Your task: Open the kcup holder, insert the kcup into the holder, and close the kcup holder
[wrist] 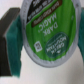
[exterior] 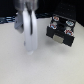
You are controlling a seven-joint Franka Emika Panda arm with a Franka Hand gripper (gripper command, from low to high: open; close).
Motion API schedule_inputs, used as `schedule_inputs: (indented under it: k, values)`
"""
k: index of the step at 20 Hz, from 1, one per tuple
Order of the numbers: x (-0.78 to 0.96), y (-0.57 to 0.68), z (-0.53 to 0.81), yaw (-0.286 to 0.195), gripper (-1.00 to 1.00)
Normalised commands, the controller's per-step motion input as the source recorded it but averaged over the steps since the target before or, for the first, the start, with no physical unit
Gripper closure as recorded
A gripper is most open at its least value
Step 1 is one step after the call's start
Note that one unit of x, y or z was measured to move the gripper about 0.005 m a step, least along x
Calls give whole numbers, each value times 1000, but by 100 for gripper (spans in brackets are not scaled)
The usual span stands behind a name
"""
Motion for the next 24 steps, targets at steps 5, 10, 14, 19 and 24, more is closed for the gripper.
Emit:
schedule_inputs:
  k: [5,10,14,19,24]
  values:
    - [9,645,617,35,100]
    - [-4,662,509,23,100]
    - [-7,669,461,18,100]
    - [0,675,358,20,100]
    - [5,670,199,30,100]
